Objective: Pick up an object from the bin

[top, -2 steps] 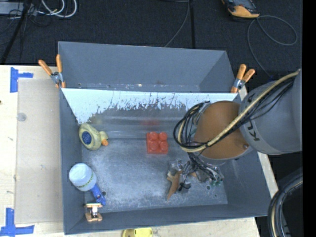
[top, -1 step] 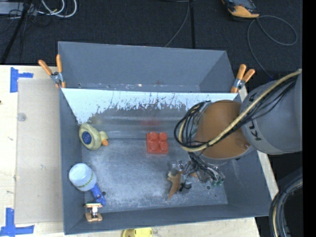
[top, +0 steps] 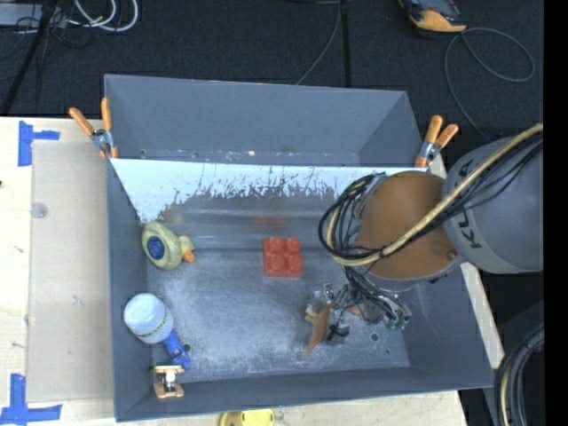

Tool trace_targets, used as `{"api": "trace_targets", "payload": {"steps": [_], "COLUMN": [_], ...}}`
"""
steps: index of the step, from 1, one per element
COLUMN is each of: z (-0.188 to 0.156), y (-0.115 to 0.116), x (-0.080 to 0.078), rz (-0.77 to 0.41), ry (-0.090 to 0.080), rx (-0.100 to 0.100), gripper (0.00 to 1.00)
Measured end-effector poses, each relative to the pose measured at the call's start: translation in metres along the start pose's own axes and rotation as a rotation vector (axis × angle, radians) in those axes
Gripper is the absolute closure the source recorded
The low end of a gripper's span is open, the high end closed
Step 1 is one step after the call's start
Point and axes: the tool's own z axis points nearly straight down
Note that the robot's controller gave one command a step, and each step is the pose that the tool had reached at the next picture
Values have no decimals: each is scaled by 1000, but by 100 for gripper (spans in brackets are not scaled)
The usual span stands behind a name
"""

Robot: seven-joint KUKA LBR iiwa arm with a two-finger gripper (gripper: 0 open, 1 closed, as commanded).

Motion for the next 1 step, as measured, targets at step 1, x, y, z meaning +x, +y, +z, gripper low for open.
{"api": "trace_targets", "payload": {"steps": [1], "z": [-25], "y": [0], "x": [-1], "rz": [1], "ry": [-4], "rx": [1], "gripper": [100]}}
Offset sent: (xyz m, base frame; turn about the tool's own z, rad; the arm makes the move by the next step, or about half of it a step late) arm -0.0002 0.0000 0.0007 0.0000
